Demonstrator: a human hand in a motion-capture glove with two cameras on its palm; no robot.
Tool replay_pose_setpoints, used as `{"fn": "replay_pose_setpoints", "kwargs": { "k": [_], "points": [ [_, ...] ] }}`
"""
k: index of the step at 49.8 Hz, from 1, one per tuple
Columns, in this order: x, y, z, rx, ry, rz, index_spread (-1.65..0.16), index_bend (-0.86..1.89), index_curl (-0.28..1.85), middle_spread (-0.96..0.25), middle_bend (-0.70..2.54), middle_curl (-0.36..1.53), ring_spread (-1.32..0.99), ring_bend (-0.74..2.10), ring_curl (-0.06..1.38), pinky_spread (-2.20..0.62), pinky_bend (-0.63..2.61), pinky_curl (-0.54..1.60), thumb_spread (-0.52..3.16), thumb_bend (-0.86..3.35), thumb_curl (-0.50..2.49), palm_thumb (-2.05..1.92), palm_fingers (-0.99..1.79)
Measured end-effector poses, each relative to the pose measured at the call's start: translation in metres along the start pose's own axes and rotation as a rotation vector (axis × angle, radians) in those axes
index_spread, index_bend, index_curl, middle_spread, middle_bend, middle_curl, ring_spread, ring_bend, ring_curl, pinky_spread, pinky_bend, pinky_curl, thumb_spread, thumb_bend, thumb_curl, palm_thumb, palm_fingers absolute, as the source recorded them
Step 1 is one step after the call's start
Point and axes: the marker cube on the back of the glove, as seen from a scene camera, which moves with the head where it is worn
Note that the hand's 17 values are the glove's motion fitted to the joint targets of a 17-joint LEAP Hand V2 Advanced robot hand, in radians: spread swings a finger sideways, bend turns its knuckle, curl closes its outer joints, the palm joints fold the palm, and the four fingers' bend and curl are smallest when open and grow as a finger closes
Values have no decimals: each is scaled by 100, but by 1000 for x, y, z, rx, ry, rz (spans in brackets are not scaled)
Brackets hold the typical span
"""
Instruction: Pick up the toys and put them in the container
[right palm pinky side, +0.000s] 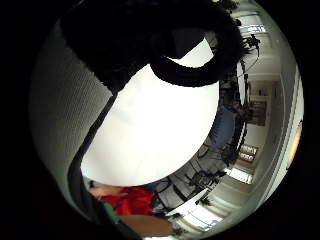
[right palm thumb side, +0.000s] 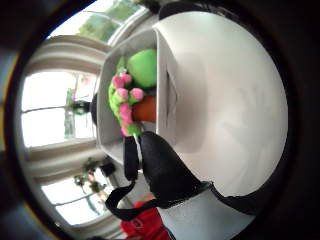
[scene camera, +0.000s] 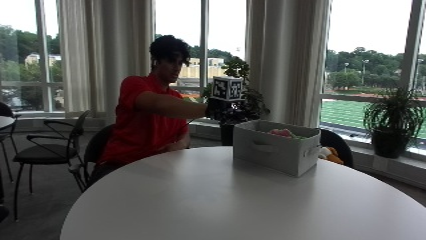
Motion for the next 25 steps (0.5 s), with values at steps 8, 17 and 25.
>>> {"fn": "replay_pose_setpoints", "kwargs": {
  "k": [8, 17, 25],
  "points": [
    [32, 12, 16, -13, -1, 52, -36, 11, 29, -6, 11, 23, 4, 15, 26, 14, 128, 35, 105, -9, 34, -11, -30],
    [53, 28, 25, -10, -19, 71, -36, 11, 26, -6, 10, 21, 4, 14, 24, 14, 124, 33, 104, -8, 29, -10, -30],
    [71, 44, 26, 3, -16, 73, -36, 12, 24, -6, 10, 20, 4, 14, 23, 14, 122, 32, 103, -8, 26, -10, -30]
  ]
}}
